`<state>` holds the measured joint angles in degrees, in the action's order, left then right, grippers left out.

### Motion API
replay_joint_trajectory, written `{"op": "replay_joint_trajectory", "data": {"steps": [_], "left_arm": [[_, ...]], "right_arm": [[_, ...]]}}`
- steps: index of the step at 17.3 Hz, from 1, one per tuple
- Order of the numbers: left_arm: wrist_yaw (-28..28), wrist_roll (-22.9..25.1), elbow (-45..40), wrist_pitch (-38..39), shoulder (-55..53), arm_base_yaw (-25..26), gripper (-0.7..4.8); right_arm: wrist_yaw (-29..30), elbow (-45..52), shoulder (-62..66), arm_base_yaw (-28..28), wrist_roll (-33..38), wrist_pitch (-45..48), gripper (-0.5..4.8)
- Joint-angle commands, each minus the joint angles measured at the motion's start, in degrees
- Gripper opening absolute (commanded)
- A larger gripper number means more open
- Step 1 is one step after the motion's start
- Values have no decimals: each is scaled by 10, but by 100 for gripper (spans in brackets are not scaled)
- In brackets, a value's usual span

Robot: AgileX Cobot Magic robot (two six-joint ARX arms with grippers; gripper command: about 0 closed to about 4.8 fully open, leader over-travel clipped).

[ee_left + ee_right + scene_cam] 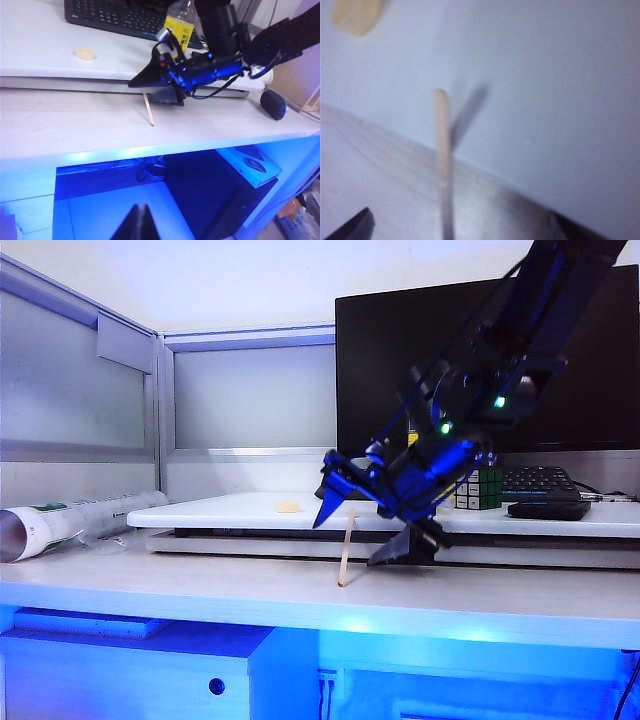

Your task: Grab a stick from the table and stick it in a plastic bottle.

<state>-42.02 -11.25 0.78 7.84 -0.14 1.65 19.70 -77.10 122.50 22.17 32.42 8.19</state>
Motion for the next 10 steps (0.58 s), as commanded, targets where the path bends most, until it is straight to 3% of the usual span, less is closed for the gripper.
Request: {"op": "replay_joint_trajectory", "data": {"steps": [1,2,4,5,7,8,10], "left_arm": [[-7,3,0,7,0,0,-5],[-7,3,0,7,0,0,-5],[-7,3,0,7,0,0,-5],[-7,3,0,7,0,0,-5],[-7,3,0,7,0,0,-5],[-7,3,0,7,0,0,-5],[-7,3,0,7,0,0,-5]], "right_arm": [[4,-3,11,1,28,24,479],[6,-3,13,2,31,26,475],[9,-3,13,2,32,27,409],[14,-3,13,3,32,28,344],[21,-3,13,2,32,30,115],[22,-3,13,2,32,31,57],[30,-3,12,2,32,37,-9]]}}
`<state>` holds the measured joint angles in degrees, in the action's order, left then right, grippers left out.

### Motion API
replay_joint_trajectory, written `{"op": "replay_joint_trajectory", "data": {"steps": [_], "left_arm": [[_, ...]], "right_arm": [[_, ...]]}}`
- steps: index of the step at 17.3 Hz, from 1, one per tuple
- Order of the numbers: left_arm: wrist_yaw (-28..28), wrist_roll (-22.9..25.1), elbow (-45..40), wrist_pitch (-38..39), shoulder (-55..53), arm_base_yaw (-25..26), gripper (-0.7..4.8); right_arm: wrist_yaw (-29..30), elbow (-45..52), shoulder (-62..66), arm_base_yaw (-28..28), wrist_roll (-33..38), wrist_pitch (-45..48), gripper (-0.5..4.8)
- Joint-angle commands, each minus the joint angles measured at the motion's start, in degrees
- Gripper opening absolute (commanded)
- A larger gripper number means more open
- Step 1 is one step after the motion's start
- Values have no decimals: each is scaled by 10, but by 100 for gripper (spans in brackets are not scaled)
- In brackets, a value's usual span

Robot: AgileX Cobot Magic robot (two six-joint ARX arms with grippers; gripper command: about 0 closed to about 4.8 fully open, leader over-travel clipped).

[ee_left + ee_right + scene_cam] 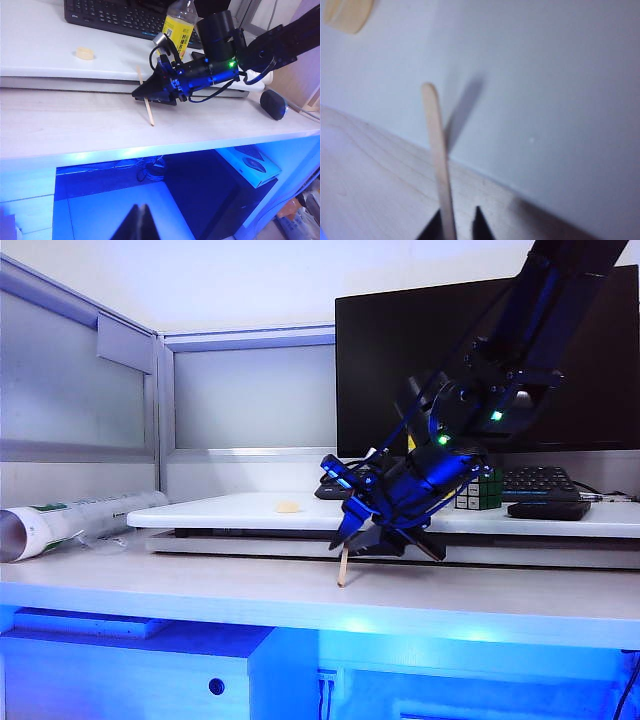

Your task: Grab a stick from the table and stick it in a plastic bottle.

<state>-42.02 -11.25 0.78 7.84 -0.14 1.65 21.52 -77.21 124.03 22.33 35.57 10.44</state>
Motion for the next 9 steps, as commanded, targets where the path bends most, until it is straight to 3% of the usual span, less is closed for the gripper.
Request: {"op": "replay_joint_trajectory", "data": {"steps": [1,4,9], "left_arm": [[-7,3,0,7,0,0,-5],[-7,3,0,6,0,0,-5],[-7,3,0,-40,0,0,-5]], "right_arm": [[14,-2,-4,1,0,18,-9],[43,-1,-35,1,-3,21,-9],[35,-2,-194,1,-78,59,-9]]}}
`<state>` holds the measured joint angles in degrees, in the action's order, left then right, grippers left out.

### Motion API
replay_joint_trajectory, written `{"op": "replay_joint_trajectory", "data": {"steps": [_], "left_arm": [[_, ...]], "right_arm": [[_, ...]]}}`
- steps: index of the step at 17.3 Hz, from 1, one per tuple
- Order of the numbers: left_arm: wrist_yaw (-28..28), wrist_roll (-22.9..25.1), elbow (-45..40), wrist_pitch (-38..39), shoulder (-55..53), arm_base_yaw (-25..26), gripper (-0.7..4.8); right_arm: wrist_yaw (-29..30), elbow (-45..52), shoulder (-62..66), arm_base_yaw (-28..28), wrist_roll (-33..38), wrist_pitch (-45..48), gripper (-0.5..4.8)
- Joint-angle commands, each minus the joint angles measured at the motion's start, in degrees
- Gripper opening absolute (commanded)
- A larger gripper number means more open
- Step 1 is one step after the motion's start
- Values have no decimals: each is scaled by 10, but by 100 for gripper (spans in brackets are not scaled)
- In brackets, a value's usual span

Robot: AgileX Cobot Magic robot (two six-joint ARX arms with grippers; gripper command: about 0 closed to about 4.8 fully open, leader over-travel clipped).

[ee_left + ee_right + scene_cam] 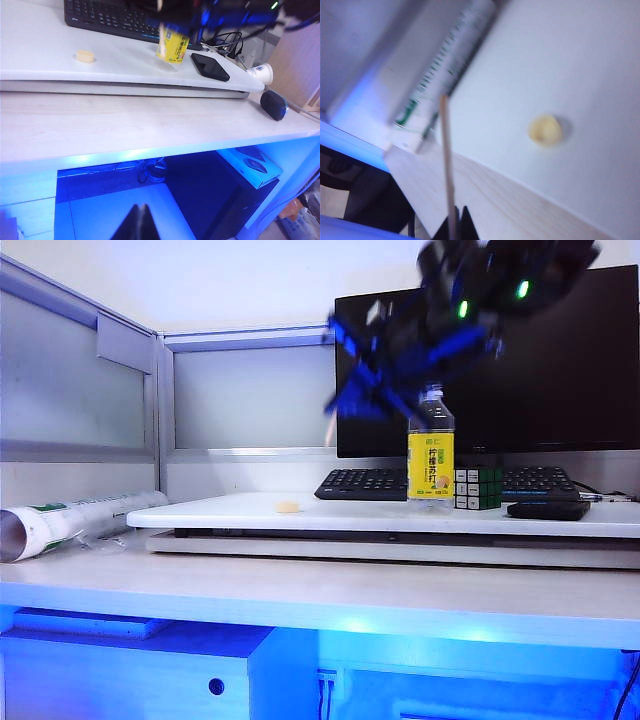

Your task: Grab a stick from the table and stick it in a plastic bottle.

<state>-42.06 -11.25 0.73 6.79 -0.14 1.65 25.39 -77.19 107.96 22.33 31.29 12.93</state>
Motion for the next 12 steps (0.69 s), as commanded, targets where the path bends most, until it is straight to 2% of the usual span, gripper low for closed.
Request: {"op": "replay_joint_trajectory", "data": {"steps": [1,5,9,10,12], "left_arm": [[-7,3,1,-48,0,0,-5],[-8,0,1,-143,0,0,-5],[-8,-15,1,-173,0,0,-5],[-8,-15,1,-175,0,0,-5],[-8,-15,1,-182,0,0,-5]], "right_arm": [[-12,-2,-43,1,-44,41,-9],[-31,-49,-60,0,-107,29,-9],[-82,-111,-60,-2,-197,-44,-9],[-108,-133,-60,-3,-243,-69,-9],[-126,-153,-60,-8,-283,-81,-9]]}}
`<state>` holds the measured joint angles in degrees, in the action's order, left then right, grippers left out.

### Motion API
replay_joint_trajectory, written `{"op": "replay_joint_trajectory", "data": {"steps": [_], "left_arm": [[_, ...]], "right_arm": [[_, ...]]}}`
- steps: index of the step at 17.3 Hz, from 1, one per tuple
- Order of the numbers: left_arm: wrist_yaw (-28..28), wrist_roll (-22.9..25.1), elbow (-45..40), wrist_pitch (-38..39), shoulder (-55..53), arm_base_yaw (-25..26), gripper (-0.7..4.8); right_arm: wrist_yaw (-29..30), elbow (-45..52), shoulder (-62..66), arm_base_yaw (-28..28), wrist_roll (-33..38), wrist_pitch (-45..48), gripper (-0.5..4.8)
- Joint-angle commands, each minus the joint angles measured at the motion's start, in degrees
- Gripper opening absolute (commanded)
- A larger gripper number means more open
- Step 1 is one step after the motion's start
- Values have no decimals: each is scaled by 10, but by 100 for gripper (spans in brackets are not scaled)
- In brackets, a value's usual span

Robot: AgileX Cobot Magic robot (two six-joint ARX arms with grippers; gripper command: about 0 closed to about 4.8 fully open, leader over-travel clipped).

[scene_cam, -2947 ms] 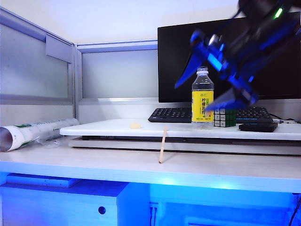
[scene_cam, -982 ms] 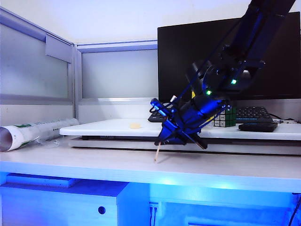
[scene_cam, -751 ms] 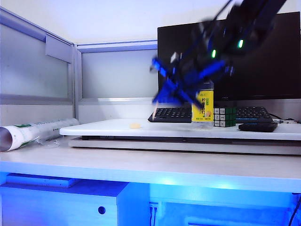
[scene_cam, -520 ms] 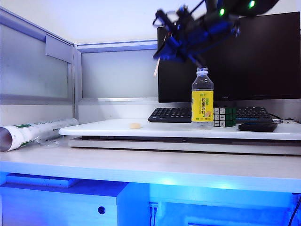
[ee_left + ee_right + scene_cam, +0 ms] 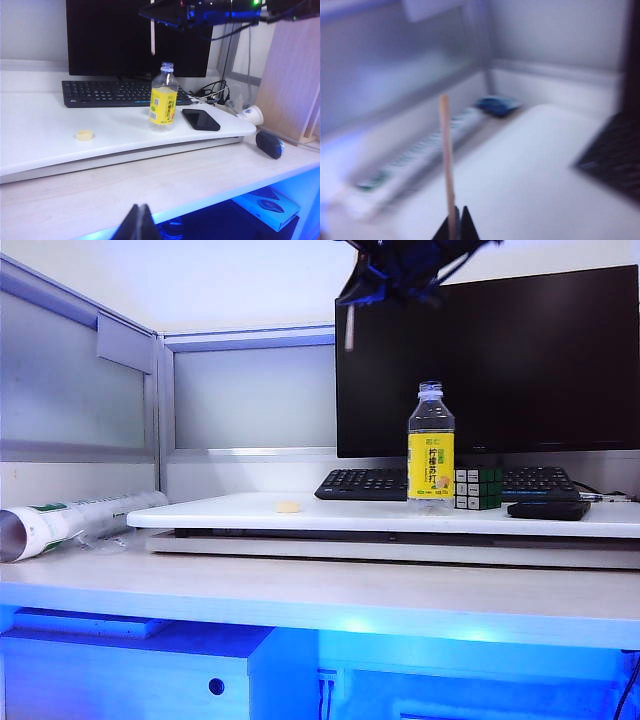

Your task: Grab a stick from the table and stick it in a plastic bottle.

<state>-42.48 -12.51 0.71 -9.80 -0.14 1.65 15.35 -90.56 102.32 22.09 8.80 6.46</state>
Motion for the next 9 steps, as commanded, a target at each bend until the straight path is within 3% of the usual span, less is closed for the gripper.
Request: {"op": "replay_joint_trajectory", "data": {"steps": [1,6,9], "left_arm": [[-4,-2,1,-27,0,0,-5],[-4,-2,1,-97,0,0,-5],[-4,-29,1,-123,0,-1,-5]], "right_arm": [[-35,-26,-4,-8,-71,-16,-9],[-72,-27,-3,-31,-124,-10,-9],[-81,-27,-3,-44,-153,4,-9]]}}
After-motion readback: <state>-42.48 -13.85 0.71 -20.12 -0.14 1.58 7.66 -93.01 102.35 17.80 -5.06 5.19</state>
